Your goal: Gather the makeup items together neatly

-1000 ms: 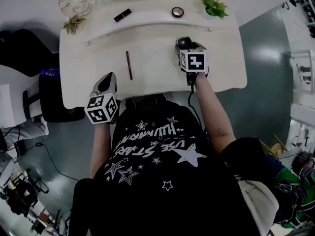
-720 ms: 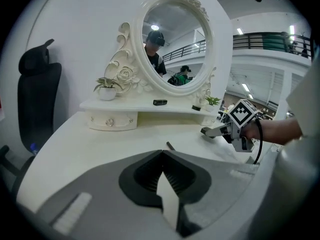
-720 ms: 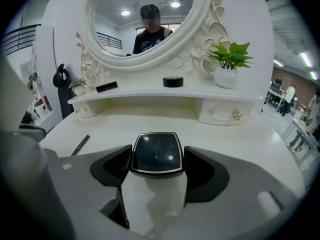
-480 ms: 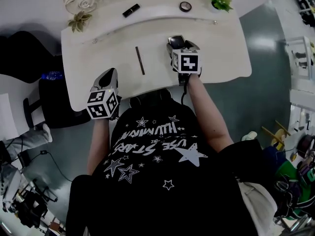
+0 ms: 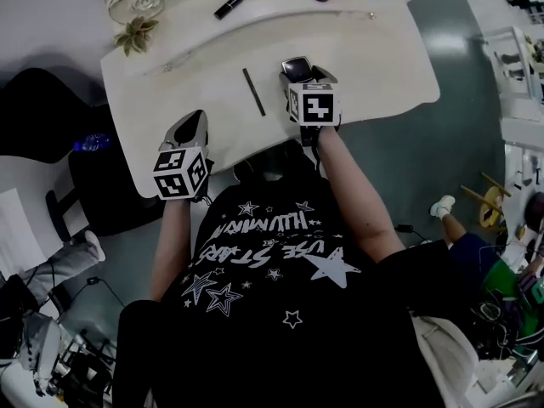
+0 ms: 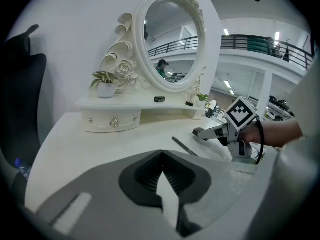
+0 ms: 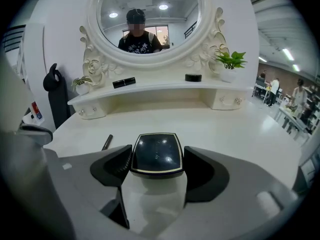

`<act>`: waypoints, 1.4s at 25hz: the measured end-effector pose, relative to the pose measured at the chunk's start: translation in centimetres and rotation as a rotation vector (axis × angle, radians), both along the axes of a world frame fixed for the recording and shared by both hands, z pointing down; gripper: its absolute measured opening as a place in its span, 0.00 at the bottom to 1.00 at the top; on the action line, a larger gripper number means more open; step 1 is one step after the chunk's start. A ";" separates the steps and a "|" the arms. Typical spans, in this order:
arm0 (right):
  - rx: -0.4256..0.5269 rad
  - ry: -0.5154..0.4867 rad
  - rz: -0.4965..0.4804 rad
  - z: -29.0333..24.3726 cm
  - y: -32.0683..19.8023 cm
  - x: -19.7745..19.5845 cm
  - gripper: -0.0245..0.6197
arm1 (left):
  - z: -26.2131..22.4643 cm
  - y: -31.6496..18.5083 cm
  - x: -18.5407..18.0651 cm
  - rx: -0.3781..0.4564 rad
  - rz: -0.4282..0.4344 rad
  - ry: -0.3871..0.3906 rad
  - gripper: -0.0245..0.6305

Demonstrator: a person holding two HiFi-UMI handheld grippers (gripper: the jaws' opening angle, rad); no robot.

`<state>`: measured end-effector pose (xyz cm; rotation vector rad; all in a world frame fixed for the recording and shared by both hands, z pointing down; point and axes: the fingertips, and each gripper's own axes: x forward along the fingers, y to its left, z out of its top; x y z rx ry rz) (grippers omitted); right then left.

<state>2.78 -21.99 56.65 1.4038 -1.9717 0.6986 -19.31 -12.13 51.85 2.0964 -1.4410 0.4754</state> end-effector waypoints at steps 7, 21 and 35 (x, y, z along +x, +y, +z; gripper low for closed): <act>-0.004 -0.006 0.004 0.6 1.7 -2.3 0.59 | 0.4 1.1 -0.9 -0.006 0.053 0.005 0.04; -0.016 0.028 -0.021 1.6 2.1 -4.0 0.59 | 0.4 2.3 -3.5 0.000 0.045 0.003 0.04; -0.036 0.053 -0.051 2.0 2.1 -4.1 0.59 | 0.5 2.0 -4.1 0.003 0.020 0.029 0.04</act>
